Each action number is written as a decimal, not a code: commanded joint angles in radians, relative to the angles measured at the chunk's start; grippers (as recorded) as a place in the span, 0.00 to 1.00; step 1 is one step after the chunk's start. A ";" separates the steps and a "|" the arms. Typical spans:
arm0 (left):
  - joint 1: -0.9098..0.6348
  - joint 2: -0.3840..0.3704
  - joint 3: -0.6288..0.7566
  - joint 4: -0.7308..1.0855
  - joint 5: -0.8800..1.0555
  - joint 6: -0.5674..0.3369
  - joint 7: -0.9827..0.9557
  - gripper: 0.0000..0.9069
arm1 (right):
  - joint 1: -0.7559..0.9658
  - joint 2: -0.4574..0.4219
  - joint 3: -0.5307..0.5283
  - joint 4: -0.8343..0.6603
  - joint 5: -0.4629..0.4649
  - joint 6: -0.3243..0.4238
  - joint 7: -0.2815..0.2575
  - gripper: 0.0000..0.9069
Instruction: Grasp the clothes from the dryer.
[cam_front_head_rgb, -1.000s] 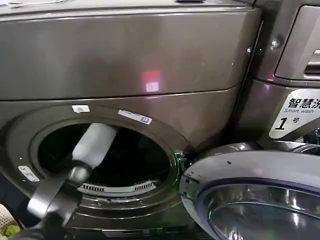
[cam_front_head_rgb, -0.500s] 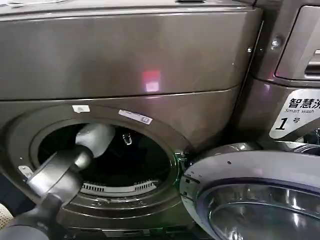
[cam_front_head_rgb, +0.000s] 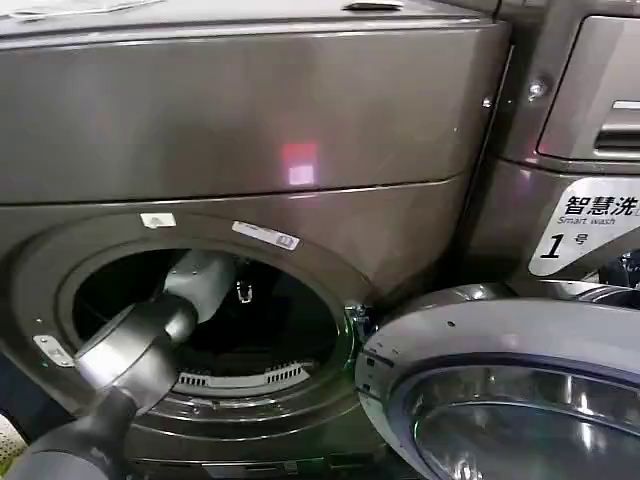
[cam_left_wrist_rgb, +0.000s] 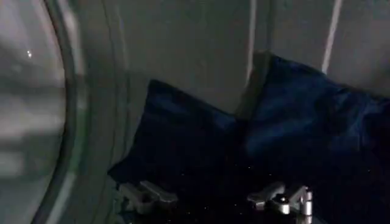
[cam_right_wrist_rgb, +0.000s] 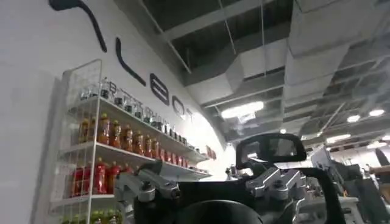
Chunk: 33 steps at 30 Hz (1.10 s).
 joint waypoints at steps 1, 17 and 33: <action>-0.004 0.003 0.001 -0.005 -0.022 0.001 0.011 0.00 | -0.003 0.002 0.004 -0.001 0.000 0.001 0.000 1.00; 0.293 0.103 -0.471 -0.517 -0.213 0.056 -0.329 0.00 | 0.014 0.014 -0.005 0.005 0.003 0.013 0.020 1.00; 0.654 0.099 -0.728 -1.116 -0.786 -0.044 -0.862 0.00 | 0.040 0.017 -0.027 0.011 0.005 0.035 0.018 1.00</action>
